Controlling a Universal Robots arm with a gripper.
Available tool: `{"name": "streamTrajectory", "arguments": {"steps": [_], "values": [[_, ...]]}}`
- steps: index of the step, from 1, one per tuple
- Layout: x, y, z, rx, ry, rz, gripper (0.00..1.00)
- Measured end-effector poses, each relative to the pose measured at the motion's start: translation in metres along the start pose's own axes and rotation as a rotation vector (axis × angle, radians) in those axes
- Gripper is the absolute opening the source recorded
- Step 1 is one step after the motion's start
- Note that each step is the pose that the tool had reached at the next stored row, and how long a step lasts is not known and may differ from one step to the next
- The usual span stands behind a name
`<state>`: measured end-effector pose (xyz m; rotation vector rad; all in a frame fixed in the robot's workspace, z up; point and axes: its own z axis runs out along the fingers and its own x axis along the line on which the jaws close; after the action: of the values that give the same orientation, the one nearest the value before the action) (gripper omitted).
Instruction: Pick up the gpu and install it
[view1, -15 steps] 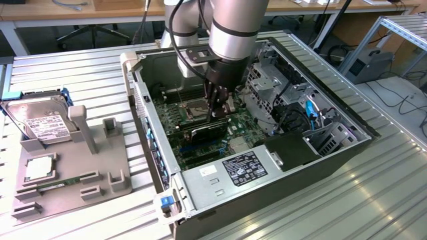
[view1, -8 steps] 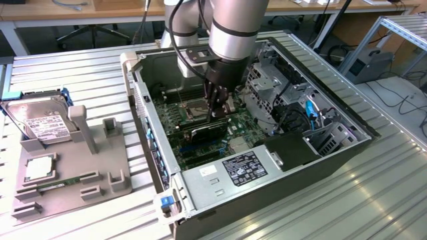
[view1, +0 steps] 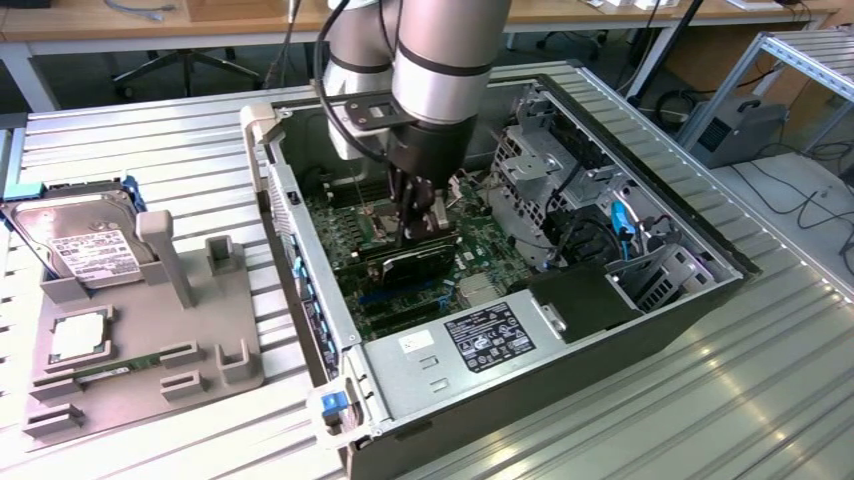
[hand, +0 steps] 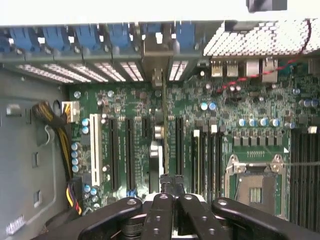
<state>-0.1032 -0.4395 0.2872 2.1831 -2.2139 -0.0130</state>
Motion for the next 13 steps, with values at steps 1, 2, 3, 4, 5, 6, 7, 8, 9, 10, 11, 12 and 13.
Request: {"name": "streamTrajectory", "arguments": {"steps": [1,2,3,4,5,6,7,8,9,10,11,12,13], "values": [[0.0,0.0021,0.0001,0.0,0.0,0.0,0.11],[0.0,0.0041,0.0001,0.0,0.0001,0.0,0.11],[0.0,0.0059,0.0002,0.0,0.0,0.0,0.11],[0.0,0.0081,0.0002,0.0,0.0,0.0,0.11],[0.0,0.0101,0.0003,0.0,0.0001,0.0,0.11],[0.0,0.012,0.0004,0.0,0.0,0.0,0.11],[0.0,0.0133,0.0005,0.0,0.0,0.0,0.11],[0.0,0.015,0.0008,0.0,0.0,0.0,0.11],[0.0,0.016,0.0011,0.0001,-0.0001,0.0,0.11],[0.0,0.0173,0.0013,0.0,-0.0001,0.0,0.11],[0.0,0.0184,0.0015,0.0,0.0,0.0,0.11],[0.0,0.0195,0.0018,0.0,0.0,0.0,0.11],[0.0,0.021,0.002,-0.0001,0.0001,0.0,0.11]]}}
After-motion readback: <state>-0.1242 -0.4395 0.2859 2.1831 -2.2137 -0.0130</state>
